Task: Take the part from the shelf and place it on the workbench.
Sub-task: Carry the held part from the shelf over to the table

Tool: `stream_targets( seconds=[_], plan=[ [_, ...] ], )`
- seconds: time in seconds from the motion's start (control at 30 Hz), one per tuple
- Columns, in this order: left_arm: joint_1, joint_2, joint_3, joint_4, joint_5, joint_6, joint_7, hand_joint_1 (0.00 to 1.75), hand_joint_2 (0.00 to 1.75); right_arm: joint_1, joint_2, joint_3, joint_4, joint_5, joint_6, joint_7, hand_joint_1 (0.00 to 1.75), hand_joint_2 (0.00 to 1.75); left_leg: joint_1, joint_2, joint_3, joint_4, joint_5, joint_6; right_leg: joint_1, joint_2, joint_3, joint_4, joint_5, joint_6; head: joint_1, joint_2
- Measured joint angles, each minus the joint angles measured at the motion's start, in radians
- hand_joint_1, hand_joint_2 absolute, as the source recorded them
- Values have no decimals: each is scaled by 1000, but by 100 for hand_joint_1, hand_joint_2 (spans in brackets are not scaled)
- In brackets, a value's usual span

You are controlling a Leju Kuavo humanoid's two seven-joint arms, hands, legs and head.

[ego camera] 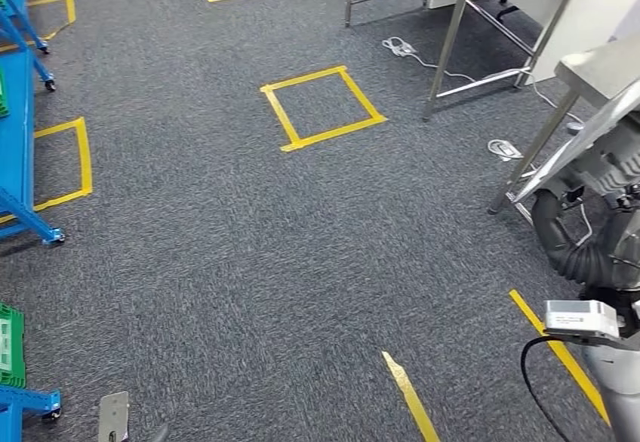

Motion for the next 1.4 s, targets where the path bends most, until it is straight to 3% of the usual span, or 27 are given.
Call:
stream_targets(
  seconds=[0.07,0.1,0.13,0.23,0.3,0.37,0.43,0.53,0.57,0.6,0.63,0.67,0.73,0.8,0.87,0.9,0.97,1.03,1.07,1.1,1.13,1.17,1.2,1.27,1.33,1.4],
  plan=[
    [2,-1,0,0,0,0,1,0,175,2,0,-1,0,1,1,1,175,175,-2,21,0,1,-1,2,0,-11,-53,115,-41,4,1,0],
    [3,-2,0,0,0,0,1,0,175,2,0,-2,0,1,2,3,175,175,-3,31,0,1,-2,2,0,-12,-58,126,-37,6,1,0],
    [2,-2,0,0,0,0,1,0,175,3,0,-4,0,1,3,4,175,175,-3,41,0,2,-2,1,0,-17,-40,93,-13,7,1,0],
    [1,-4,0,0,-1,0,1,0,175,3,-1,-13,-2,0,6,5,175,175,-7,66,2,7,-7,-6,4,-68,72,-111,66,3,1,0],
    [2,-3,0,0,-2,0,1,0,175,6,-1,-20,-4,0,7,4,175,175,-13,79,2,11,-9,-14,8,-81,99,-158,72,-6,-2,0],
    [2,-3,0,0,-1,0,1,0,175,12,-1,-26,-5,0,8,5,175,175,-12,90,4,14,-12,-22,7,-60,99,-158,79,-16,-3,0],
    [0,-2,0,0,-1,0,1,0,175,15,-1,-30,-6,-1,10,5,175,175,-7,68,-5,45,-38,-33,4,-43,99,-160,84,-26,-5,0],
    [4,0,0,0,-1,2,0,0,175,16,-1,-32,-8,-2,14,4,175,175,0,21,-77,222,-132,-45,1,-16,99,-161,88,-37,-8,0],
    [5,0,0,0,0,2,0,0,175,17,-1,-32,-8,-3,17,3,175,175,1,17,-100,278,-151,-46,2,-5,98,-161,89,-38,-8,0],
    [7,0,0,0,0,3,0,0,175,17,-1,-32,-8,-5,20,2,175,175,2,16,-110,303,-151,-45,2,6,98,-161,89,-38,-8,0],
    [7,2,-1,0,-1,3,0,0,175,17,-1,-32,-8,-7,23,2,175,175,2,14,-102,287,-132,-43,2,18,99,-160,89,-38,-8,0],
    [8,3,-1,0,-3,4,0,0,175,17,-1,-32,-8,-8,26,1,175,175,2,8,-77,231,-96,-40,2,30,99,-160,90,-37,-8,0],
    [7,7,-4,0,-8,6,1,0,175,16,-1,-32,-8,-10,31,0,175,175,4,-29,-11,88,-34,-30,2,50,97,-159,92,-33,-8,0],
    [7,10,-7,0,-11,7,1,0,175,15,-1,-31,-7,-10,35,-1,175,175,4,-57,18,18,-19,-25,-1,67,90,-159,96,-23,-8,0],
    [7,10,-10,0,-13,7,2,0,175,16,-1,-31,-7,-10,37,-1,175,175,3,-46,20,9,-19,-22,-5,83,83,-164,101,-9,-8,0],
    [6,10,-11,0,-13,7,2,0,175,16,-1,-31,-7,-11,38,-1,175,175,4,-37,22,3,-15,-17,-5,77,78,-162,99,-4,-7,0],
    [5,11,-15,0,-15,7,2,0,175,14,-2,-32,-7,-11,40,0,175,175,8,-16,24,-9,-7,-7,-3,37,50,-116,67,4,-3,0],
    [8,13,-18,0,-21,7,4,0,175,12,-2,-32,-5,-12,44,3,175,175,6,4,22,-11,-6,-3,-2,-4,-9,11,1,9,1,0],
    [11,14,-20,0,-24,7,6,0,175,13,-2,-32,-3,-13,45,5,175,175,5,15,22,-10,-7,-3,-2,-10,-40,78,-25,12,1,0],
    [13,14,-22,0,-28,7,9,0,175,15,-2,-32,0,-15,47,6,175,175,5,26,21,-10,-7,-2,-2,-13,-56,115,-32,15,1,0],
    [14,14,-25,0,-32,6,12,0,175,17,-3,-32,3,-19,50,6,175,175,5,36,21,-9,-8,-3,-3,-15,-53,113,-20,17,1,0],
    [15,14,-27,0,-35,5,14,0,175,19,-4,-32,5,-24,53,6,175,175,5,47,22,-8,-9,-4,-3,-21,-27,66,9,18,1,0],
    [15,14,-30,0,-40,4,16,0,175,20,-5,-33,8,-32,59,6,175,175,5,56,22,-5,-12,-7,-2,-35,13,-10,44,18,1,0],
    [15,14,-37,0,-47,2,18,0,175,20,-9,-38,12,-48,76,6,175,175,0,69,22,0,-17,-15,2,-68,83,-133,81,10,1,0],
    [15,12,-46,0,-54,-3,17,0,175,22,-13,-43,20,-56,101,8,175,175,-6,83,23,4,-19,-23,6,-73,98,-160,83,-3,-1,0],
    [15,10,-52,0,-60,-8,16,0,175,25,-18,-44,27,-58,122,16,175,175,-5,97,25,5,-19,-29,6,-56,95,-160,88,-13,-1,0]
  ],
)
